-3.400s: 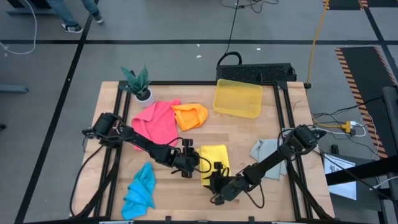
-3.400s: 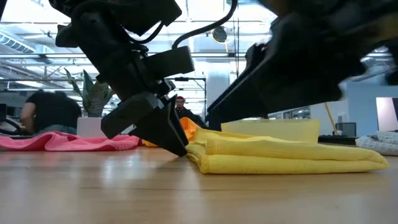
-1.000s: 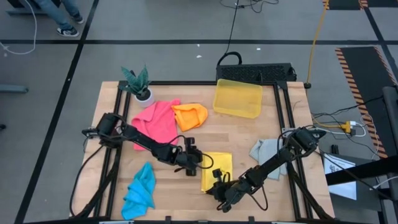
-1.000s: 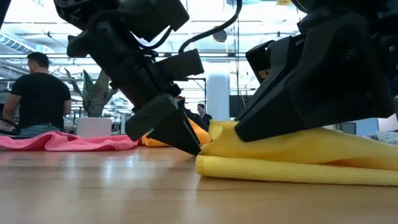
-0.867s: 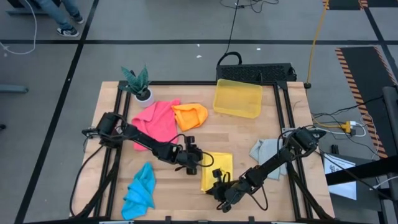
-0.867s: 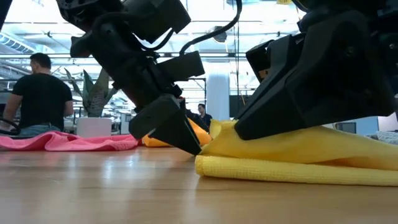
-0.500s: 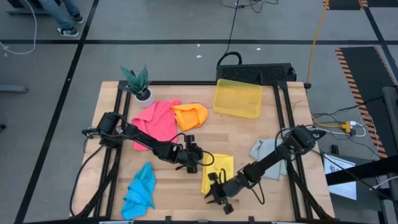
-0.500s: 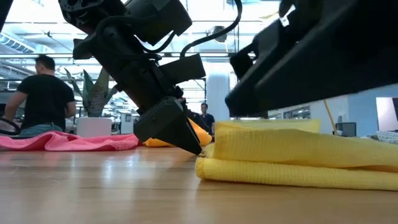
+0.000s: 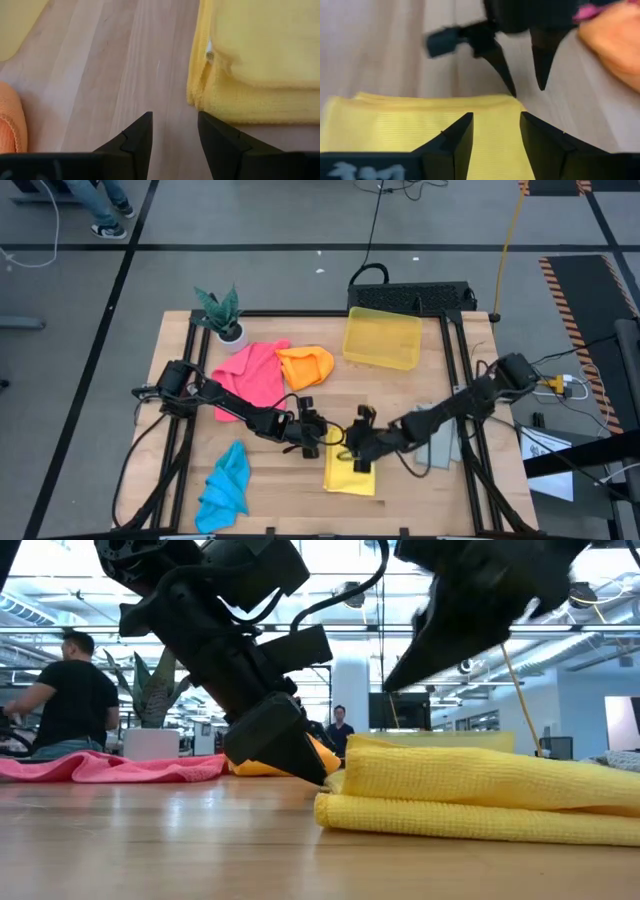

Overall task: Fold microfiber towels
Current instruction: Fold the yellow kitchen towel

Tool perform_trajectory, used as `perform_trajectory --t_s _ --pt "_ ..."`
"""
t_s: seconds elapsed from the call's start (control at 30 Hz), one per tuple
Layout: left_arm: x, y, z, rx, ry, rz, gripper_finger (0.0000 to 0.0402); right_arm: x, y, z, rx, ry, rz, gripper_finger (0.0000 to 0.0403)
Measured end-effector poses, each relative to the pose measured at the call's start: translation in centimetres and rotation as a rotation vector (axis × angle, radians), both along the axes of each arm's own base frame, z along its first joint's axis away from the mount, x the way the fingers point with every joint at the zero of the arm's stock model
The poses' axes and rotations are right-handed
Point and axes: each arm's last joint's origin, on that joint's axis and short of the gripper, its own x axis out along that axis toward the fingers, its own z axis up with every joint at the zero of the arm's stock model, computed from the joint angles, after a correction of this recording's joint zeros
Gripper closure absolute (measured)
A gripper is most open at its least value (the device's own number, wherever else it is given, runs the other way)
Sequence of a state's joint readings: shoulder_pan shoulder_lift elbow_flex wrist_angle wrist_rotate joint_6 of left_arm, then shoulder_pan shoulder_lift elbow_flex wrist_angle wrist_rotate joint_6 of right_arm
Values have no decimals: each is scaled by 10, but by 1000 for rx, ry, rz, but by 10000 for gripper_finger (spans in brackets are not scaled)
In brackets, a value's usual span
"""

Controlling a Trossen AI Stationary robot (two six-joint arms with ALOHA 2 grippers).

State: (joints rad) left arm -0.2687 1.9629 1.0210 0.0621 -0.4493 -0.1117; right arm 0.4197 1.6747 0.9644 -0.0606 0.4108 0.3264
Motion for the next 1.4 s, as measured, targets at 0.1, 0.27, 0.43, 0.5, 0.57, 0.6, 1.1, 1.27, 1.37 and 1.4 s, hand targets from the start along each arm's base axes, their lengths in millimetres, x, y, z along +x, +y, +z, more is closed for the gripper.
perform_trajectory --t_s 0.1,0.27,0.43,0.5,0.57,0.6,1.1,1.27,1.37,1.4 --pt "0 -1 0 1 2 -4 243 3 -20 -18 60 -22 16 267" --pt "-2 -5 0 26 2 2 243 1 -44 -36 68 -114 58 284" --pt "-5 -8 3 101 -1 19 243 0 -56 -39 193 -163 152 304" --pt "-5 -10 5 102 -14 18 243 1 -58 -44 188 -147 164 314" --pt "-6 -12 9 102 -20 12 243 2 -58 -50 174 -136 175 326" --pt "-6 -14 10 104 -30 11 243 3 -57 -53 167 -131 181 331" --pt "-4 -18 8 48 -31 -51 243 0 -49 -37 95 -183 270 379" --pt "-4 -18 8 44 -35 -51 243 1 -61 -41 67 -158 192 343" --pt "-4 -18 9 43 -39 -51 243 4 -65 -53 117 -130 216 314" --pt "-3 -18 9 42 -40 -51 243 5 -65 -55 135 -133 236 306"
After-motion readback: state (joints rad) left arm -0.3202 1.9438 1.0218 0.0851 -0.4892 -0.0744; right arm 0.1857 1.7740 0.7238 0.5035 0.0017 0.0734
